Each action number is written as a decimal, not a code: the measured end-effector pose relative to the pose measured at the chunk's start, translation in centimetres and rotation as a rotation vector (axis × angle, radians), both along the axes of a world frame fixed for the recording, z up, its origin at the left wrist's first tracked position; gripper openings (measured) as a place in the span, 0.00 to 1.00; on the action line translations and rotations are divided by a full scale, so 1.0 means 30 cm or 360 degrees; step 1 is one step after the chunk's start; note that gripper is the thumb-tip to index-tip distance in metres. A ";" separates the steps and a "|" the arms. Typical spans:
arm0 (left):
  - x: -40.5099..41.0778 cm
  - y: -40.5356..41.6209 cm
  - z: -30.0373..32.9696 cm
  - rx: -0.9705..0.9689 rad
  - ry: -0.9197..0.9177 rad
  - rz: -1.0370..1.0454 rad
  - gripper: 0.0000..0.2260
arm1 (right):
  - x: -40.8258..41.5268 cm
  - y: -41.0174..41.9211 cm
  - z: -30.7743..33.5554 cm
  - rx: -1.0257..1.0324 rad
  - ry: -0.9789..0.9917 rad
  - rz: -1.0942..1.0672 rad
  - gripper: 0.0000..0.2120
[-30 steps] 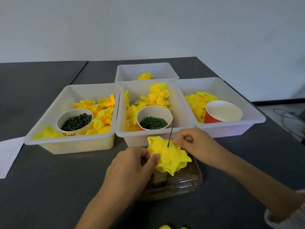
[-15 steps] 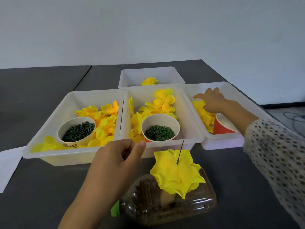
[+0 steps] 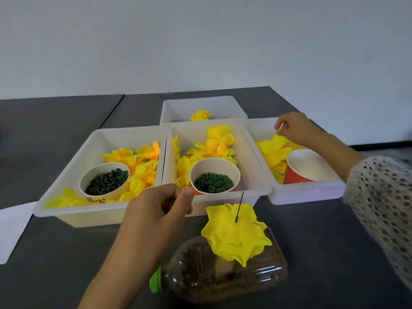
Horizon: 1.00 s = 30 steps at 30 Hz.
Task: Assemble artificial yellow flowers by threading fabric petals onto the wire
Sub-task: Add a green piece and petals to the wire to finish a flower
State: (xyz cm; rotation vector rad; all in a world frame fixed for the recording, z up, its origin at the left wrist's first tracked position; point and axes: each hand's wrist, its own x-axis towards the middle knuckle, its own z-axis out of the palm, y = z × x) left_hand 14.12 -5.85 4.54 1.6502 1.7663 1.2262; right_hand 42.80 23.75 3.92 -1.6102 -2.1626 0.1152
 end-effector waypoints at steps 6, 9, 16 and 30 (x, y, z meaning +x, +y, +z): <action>0.034 -0.038 0.033 0.0060 -0.0007 -0.0064 0.18 | 0.028 -0.094 0.127 0.0135 0.0143 0.0000 0.05; 0.050 -0.050 0.042 0.0081 -0.0016 -0.0109 0.17 | 0.024 -0.170 0.197 0.0207 0.0299 0.0017 0.06; 0.118 -0.036 0.073 0.0027 -0.0201 -0.0334 0.14 | -0.099 -0.495 0.324 0.0106 0.0814 0.0420 0.10; 0.175 -0.057 0.143 -0.0386 -0.1164 -0.0636 0.18 | -0.289 -0.955 0.262 0.0649 -0.0079 0.1357 0.04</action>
